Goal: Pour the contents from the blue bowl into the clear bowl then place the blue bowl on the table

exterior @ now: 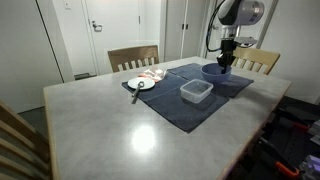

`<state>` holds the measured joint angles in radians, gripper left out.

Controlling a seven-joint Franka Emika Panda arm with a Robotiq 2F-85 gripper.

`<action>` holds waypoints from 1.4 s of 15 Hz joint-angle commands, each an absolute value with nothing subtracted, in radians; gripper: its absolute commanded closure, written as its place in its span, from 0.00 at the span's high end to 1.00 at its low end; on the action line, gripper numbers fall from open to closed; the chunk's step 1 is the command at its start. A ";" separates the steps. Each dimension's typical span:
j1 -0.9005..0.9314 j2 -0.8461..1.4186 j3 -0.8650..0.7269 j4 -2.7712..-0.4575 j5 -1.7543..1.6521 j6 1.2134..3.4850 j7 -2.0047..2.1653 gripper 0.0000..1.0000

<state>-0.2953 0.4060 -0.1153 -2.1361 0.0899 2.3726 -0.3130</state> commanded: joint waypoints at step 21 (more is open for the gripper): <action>-0.119 0.183 -0.147 -2.219 -0.135 2.200 0.175 0.02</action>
<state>-0.1462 0.2257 -0.1409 -2.1901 -0.1128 2.2188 0.1127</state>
